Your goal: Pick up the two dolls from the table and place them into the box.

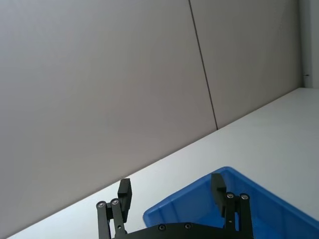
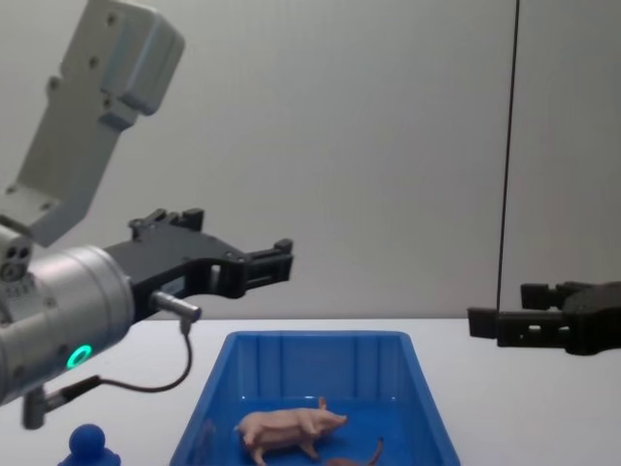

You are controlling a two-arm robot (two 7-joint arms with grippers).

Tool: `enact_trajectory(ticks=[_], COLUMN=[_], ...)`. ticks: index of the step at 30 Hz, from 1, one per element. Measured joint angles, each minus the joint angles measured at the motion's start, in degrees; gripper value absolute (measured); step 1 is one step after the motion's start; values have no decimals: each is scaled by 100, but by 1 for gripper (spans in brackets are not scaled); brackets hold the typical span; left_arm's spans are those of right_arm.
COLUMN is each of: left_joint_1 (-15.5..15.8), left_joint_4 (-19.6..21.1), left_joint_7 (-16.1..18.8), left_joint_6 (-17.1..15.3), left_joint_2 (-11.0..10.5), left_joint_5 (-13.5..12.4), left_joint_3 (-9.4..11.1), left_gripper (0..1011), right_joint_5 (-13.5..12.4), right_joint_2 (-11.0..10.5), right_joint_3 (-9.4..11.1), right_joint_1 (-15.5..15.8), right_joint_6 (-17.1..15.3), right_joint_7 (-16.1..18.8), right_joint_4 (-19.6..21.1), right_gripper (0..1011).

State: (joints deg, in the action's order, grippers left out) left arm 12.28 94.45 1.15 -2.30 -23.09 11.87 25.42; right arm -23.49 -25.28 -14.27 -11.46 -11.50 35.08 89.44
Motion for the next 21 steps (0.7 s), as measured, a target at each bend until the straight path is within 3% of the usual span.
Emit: enact_trajectory(ticks=[21], left_joint_1=[-672], left_joint_4=[222], left_joint_7=[674], left_joint_6=[-213], left_joint_2=[-559], left_joint_5=[552], left_joint_3=[-272], left_gripper=[1001], right_joint_5=[-129], right_joint_2=[-131], right_joint_3=[73], right_joint_1=[124], right_joint_6=[94], right_joint_7=[-30], right_joint_4=[68], right_gripper=[1001])
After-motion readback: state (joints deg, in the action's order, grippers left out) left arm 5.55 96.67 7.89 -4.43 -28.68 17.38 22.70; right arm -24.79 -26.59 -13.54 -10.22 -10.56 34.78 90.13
